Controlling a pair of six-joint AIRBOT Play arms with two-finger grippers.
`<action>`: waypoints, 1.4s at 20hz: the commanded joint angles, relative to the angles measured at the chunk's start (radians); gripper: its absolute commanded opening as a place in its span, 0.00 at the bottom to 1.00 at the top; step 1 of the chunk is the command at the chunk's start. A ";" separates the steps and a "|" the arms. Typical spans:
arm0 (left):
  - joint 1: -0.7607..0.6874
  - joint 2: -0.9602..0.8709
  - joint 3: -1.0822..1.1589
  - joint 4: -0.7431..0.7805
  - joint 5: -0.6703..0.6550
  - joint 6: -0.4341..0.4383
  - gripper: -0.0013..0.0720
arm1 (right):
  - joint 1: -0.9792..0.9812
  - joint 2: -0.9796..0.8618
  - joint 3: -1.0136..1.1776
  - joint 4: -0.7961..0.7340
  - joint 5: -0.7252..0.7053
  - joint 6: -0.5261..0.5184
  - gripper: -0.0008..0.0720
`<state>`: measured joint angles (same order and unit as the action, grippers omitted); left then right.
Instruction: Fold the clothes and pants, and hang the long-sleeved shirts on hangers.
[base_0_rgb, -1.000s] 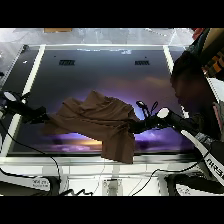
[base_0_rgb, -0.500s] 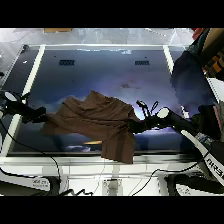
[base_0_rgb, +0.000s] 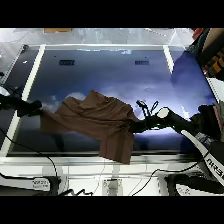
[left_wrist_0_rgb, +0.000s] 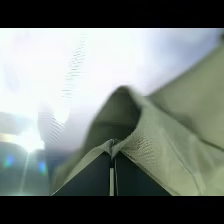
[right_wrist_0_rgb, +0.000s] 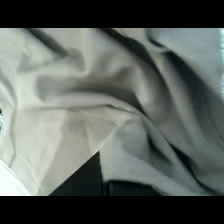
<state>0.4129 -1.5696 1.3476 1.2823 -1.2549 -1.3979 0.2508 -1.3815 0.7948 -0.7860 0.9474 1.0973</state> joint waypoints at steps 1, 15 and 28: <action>0.000 0.052 0.079 -0.061 0.014 0.000 0.04 | 0.001 0.013 0.055 0.000 -0.002 -0.002 0.03; 0.001 0.493 0.196 -0.589 0.577 0.172 0.04 | -0.253 0.368 0.827 -0.238 -0.191 0.015 0.03; 0.001 0.950 0.195 -0.191 0.805 0.176 0.04 | -0.254 0.679 0.918 -0.158 -0.032 0.067 0.03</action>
<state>0.4141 -0.6785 1.5425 0.9459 -0.4885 -1.2228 -0.0025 -0.7574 1.7088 -0.9695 0.9123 1.1282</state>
